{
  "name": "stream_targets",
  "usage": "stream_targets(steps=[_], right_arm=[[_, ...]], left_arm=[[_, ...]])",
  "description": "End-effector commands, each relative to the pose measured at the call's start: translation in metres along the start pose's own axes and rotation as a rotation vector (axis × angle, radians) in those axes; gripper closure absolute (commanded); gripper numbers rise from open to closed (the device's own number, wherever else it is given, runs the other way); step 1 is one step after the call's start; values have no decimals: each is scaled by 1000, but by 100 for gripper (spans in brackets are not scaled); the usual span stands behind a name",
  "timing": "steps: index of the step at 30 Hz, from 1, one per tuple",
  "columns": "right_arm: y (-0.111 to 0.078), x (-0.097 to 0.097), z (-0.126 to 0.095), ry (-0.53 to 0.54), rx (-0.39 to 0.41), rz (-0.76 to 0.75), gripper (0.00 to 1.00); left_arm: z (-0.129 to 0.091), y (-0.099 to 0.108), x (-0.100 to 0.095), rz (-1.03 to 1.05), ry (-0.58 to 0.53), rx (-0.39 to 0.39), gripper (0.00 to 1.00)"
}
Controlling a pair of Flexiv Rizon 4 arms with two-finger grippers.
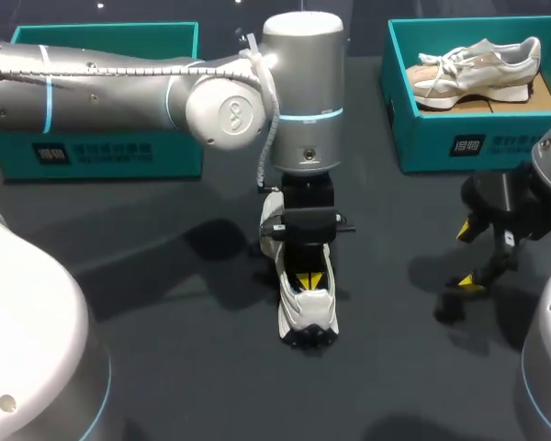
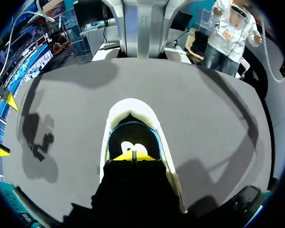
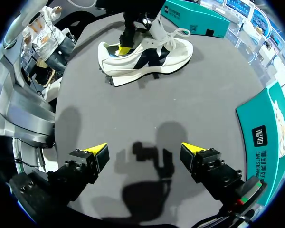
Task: Take the shoe out of the shoebox, open the shoe tongue, remove and reinsert the insole, then place the shoe into the shoebox
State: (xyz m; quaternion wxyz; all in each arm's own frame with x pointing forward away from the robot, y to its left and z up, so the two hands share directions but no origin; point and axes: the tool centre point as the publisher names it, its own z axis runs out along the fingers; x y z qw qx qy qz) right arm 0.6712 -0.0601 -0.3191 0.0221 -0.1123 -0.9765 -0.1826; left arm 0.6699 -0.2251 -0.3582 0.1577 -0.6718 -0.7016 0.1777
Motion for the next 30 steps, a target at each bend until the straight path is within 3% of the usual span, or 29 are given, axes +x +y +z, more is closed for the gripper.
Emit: stream_targets(steps=[1,6,16,20,24,30], right_arm=[[0,1,0,-2,1,0,0],[0,1,0,-2,1,0,0],[0,1,0,-2,1,0,0],[0,1,0,-2,1,0,0],[0,1,0,-2,1,0,0],[0,1,0,-2,1,0,0]], left_arm=[[-22,-20,13,10,-14,-44,100],[-18,-27,15,22,13,-45,100],[35,-7,12,-13,24,11,100],[50,5,11,-41,37,-27,100],[45,9,14,-60,25,-64,100],[19,-8,13,-32,-15,-119,100]])
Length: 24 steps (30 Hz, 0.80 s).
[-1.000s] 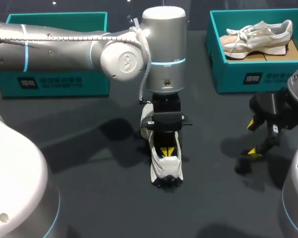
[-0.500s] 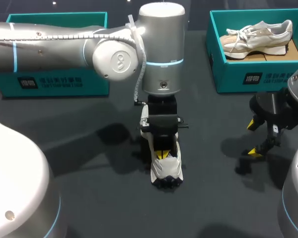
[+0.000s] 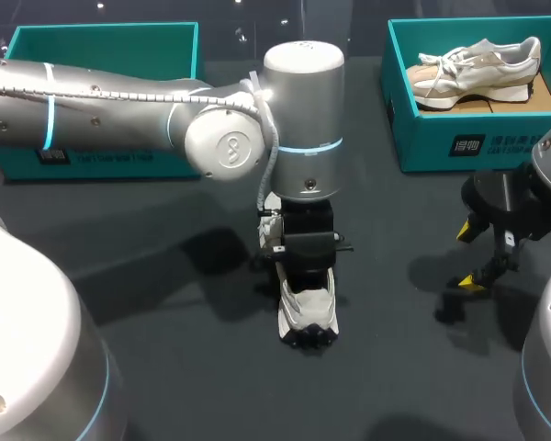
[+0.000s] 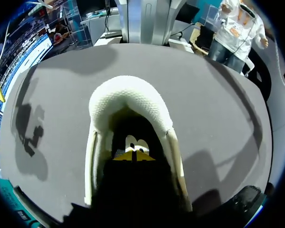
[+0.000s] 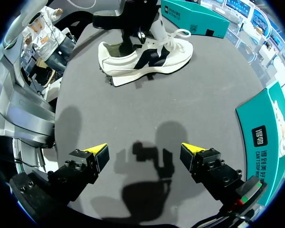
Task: Take the shoe out of the shoebox, open the shoe tongue, remove and reinsert the insole, then place the shoe into the shoebox
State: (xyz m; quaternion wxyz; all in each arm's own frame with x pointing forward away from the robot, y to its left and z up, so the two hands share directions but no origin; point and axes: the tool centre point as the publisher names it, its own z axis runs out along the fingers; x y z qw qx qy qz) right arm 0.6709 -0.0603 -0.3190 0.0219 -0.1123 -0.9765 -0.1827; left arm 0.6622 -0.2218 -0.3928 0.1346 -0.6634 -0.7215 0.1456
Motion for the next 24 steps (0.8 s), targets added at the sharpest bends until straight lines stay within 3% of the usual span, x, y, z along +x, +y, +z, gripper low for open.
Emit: stream_targets(steps=[1,5,9,18,24], right_arm=[[0,1,0,-2,1,0,0],[0,1,0,-2,1,0,0],[0,1,0,-2,1,0,0],[0,1,0,-2,1,0,0],[0,1,0,-2,1,0,0]], left_arm=[[-19,-19,8,9,-19,-39,100],[-26,-32,6,28,-20,-48,100],[-21,-36,6,38,2,-42,100],[23,-21,7,13,21,-34,100],[30,-8,9,2,38,-93,100]])
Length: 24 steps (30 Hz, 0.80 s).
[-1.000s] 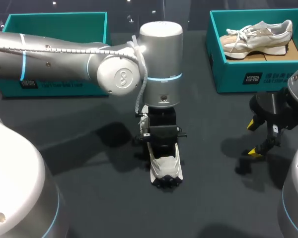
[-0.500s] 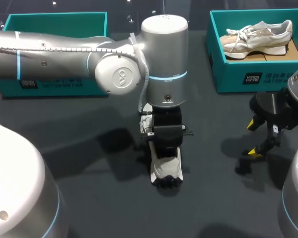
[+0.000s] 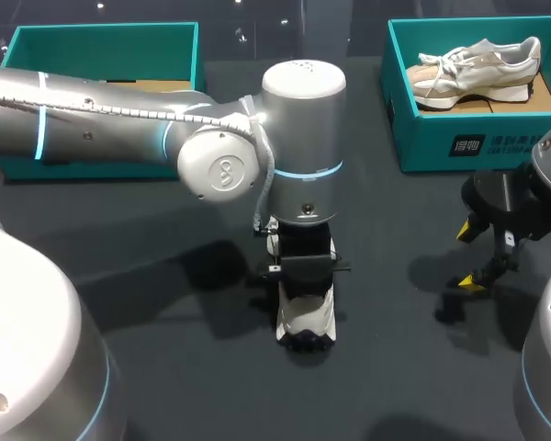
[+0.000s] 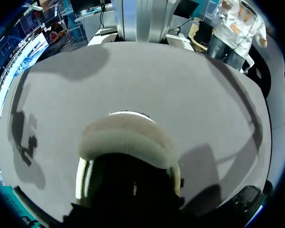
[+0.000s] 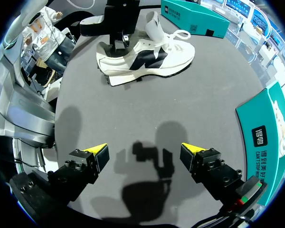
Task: Take the shoe out of the shoebox, open the shoe tongue, remove and reinsert the insole, then place the shoe into the shoebox
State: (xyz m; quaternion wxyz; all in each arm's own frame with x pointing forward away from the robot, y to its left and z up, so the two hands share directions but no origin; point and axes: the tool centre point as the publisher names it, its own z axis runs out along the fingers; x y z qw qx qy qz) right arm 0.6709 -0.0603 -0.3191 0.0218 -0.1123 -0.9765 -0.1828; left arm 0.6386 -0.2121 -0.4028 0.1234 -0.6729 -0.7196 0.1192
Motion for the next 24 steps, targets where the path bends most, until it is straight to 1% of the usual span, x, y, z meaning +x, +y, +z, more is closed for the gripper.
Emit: stream_targets(steps=[1,5,8,10,12,15,17,19,20,24], right_arm=[[0,1,0,-2,2,0,0],[0,1,0,-2,2,0,0],[0,1,0,-2,2,0,0],[0,1,0,-2,2,0,0],[0,1,0,-2,2,0,0],[0,1,0,-2,2,0,0],[0,1,0,-2,2,0,0],[0,1,0,-2,2,0,0],[0,1,0,-2,2,0,0],[0,1,0,-2,2,0,0]], left_arm=[[11,11,-4,-13,13,-52,100],[-3,22,-7,-29,-22,-111,100],[-18,25,-9,-33,-45,-136,100],[-28,22,-8,-23,-63,-141,100],[-37,15,-6,0,-79,-125,100],[-42,5,-4,38,-76,-107,100],[-42,-1,-2,66,-48,-96,100],[-38,-3,-1,91,11,-72,100],[-33,0,0,89,36,-78,100],[-15,10,-1,86,105,-43,100]])
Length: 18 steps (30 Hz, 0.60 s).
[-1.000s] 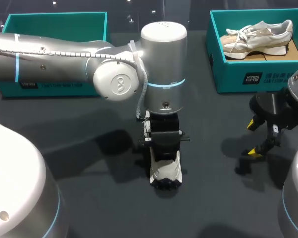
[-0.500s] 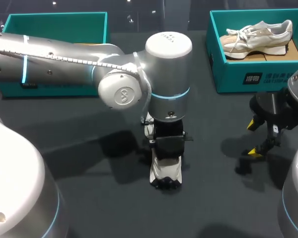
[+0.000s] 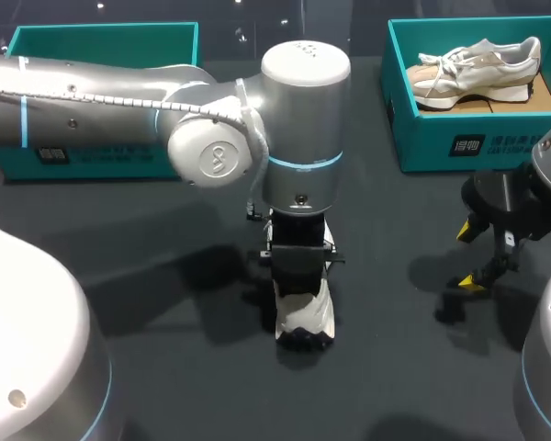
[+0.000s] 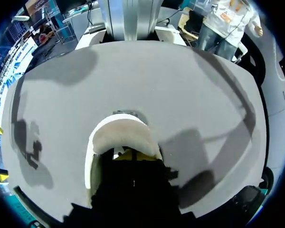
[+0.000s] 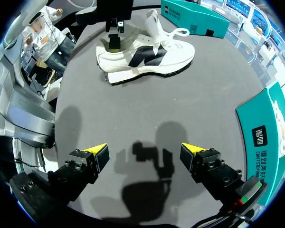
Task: Take the shoe out of the shoebox, open the shoe tongue, remove and reinsert the insole, then place the shoe into the shoebox
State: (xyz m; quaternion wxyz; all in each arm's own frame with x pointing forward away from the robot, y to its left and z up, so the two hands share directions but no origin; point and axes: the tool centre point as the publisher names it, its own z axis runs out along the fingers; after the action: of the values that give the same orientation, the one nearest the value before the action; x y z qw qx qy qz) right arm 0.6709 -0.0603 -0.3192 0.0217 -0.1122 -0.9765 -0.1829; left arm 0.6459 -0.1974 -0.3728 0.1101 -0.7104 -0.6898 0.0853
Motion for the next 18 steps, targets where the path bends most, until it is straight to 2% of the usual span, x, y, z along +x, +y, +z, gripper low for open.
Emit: stream_targets(steps=[1,7,10,13,18], right_arm=[[0,1,0,-2,2,0,0],[0,1,0,-2,2,0,0],[0,1,0,-2,2,0,0],[0,1,0,-2,2,0,0],[0,1,0,-2,2,0,0]], left_arm=[[23,15,-16,-7,75,24,100],[45,23,-20,-26,100,24,100],[48,27,-21,-48,85,6,100],[36,26,-22,-54,42,-14,100],[5,14,-24,-11,-22,-28,100]])
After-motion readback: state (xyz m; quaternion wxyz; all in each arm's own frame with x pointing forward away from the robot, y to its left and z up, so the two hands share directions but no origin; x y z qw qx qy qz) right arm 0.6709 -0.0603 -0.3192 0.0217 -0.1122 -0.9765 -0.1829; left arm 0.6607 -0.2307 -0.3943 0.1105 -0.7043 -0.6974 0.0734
